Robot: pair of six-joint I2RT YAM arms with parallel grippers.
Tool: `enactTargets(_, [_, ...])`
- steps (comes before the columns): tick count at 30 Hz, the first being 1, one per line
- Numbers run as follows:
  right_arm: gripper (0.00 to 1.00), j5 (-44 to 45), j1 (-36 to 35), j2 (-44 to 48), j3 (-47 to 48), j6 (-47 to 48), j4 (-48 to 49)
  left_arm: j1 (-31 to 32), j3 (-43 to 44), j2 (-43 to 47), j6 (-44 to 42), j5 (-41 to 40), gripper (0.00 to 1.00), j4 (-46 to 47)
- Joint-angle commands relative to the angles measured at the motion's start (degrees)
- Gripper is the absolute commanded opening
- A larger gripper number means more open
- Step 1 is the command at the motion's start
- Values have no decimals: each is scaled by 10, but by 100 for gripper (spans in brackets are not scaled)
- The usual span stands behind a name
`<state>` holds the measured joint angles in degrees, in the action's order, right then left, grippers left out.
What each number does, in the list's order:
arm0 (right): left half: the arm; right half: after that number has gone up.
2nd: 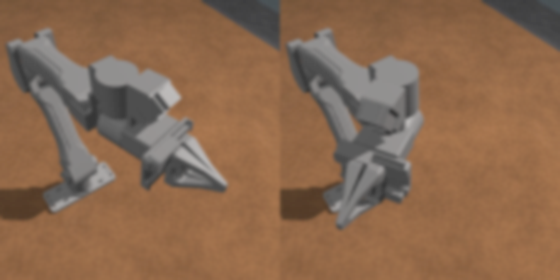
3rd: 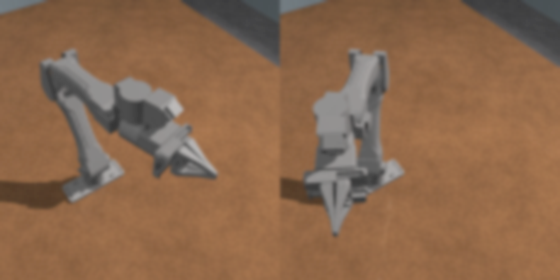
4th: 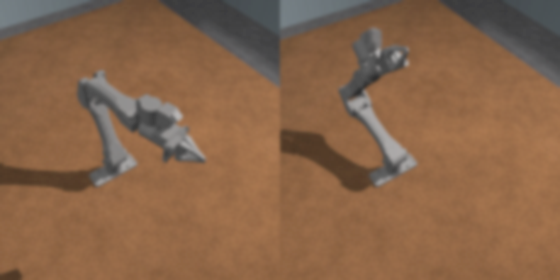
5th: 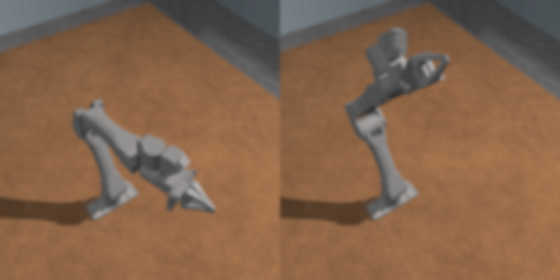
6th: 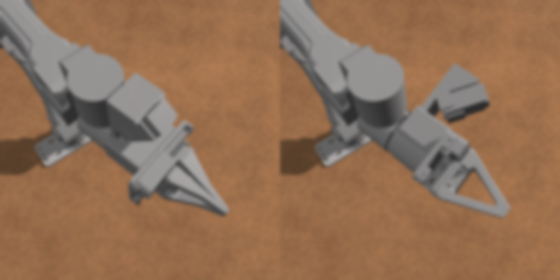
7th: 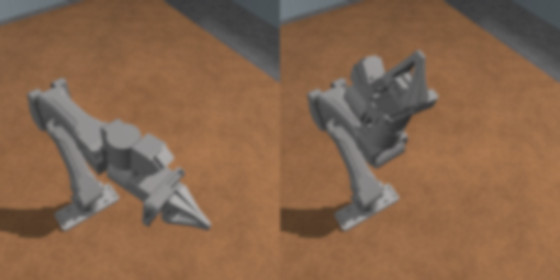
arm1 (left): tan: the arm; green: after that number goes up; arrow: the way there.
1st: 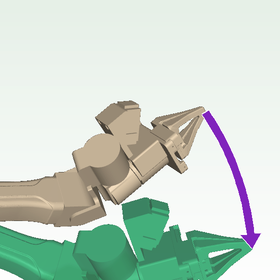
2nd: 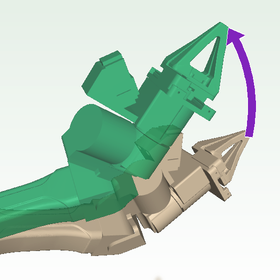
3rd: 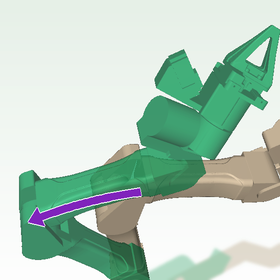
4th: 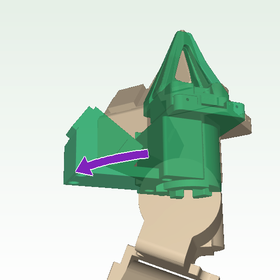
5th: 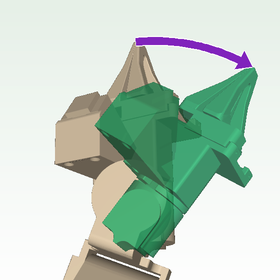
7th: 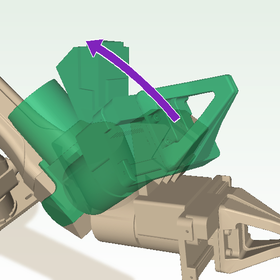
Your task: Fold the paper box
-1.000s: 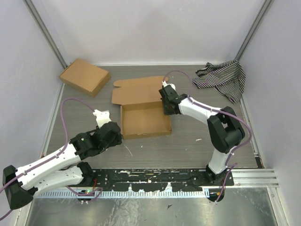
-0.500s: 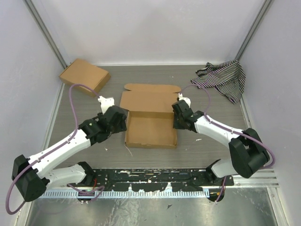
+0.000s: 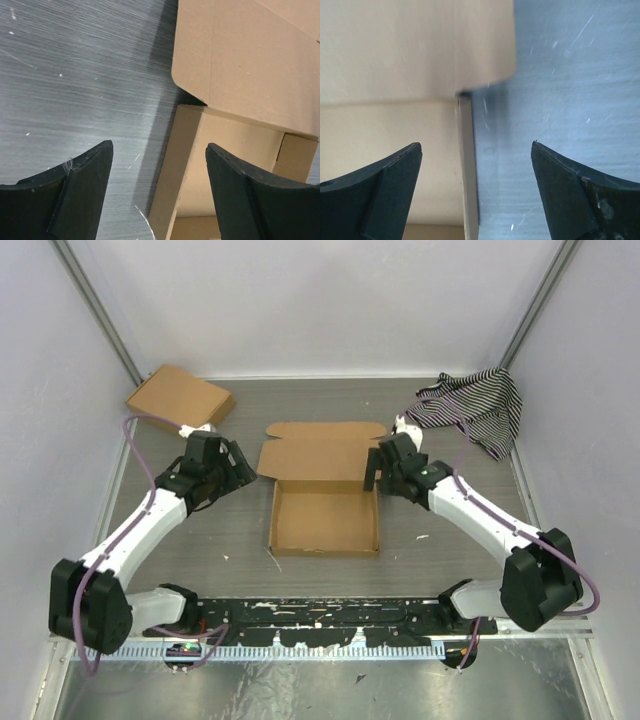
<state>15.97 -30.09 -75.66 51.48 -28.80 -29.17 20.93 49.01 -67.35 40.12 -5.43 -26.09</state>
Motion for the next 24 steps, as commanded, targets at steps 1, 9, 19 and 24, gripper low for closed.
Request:
enactTargets(1, [97,-15,65,-16,80,36,18,-32,16,-49,-10,109,81,65])
enactTargets(9, [93,-240,199,-123,116,53,81,-59,77,-168,-12,134,80,82])
enactTargets(19, [86,-327,222,-230,163,62,94,-73,177,-308,-8,155,73,66])
enactTargets(24, [84,-343,227,-273,188,62,93,-73,212,-350,-10,165,71,62])
